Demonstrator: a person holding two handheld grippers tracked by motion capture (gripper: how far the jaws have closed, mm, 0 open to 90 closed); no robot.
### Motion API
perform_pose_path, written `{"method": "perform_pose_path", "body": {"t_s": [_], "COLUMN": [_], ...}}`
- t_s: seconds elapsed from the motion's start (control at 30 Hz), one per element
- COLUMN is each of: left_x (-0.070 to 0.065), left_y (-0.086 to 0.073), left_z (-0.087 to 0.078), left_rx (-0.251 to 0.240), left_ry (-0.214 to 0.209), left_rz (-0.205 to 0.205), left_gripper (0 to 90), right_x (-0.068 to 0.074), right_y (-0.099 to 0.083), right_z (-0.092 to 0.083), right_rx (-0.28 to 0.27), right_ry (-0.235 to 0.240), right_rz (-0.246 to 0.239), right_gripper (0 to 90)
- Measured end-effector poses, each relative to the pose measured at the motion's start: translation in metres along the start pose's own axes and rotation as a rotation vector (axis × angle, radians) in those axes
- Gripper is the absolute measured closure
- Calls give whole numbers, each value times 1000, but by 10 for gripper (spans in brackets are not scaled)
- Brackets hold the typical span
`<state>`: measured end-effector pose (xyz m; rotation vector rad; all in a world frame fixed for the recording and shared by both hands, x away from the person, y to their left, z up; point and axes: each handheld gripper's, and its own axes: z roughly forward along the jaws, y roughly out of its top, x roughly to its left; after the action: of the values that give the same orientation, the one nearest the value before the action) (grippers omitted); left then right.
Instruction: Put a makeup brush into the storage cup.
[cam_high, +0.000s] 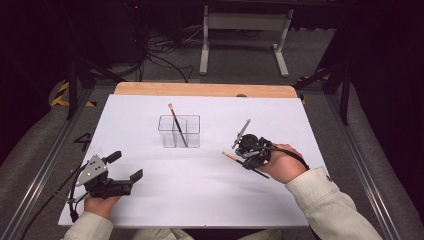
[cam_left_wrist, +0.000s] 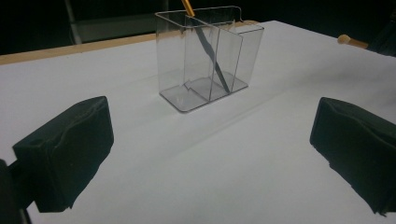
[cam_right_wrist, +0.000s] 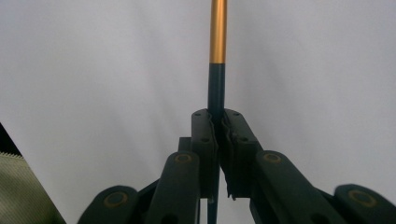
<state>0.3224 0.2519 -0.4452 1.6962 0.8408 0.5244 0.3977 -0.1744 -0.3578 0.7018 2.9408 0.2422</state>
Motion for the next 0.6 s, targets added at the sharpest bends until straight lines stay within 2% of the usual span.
{"method": "perform_pose_path", "body": {"t_s": [0.13, 0.6], "left_x": [0, 0], "left_y": [0, 0], "left_z": [0, 0], "left_rx": [0, -2], "left_ry": [0, -1], "left_rz": [0, 1], "left_gripper": [3, 3], "right_x": [1, 0], "right_y": [0, -2], "right_z": [-5, -26], "right_rx": [-26, -198], "right_ry": [-4, -19], "right_rz": [1, 2], "right_gripper": [846, 846]}}
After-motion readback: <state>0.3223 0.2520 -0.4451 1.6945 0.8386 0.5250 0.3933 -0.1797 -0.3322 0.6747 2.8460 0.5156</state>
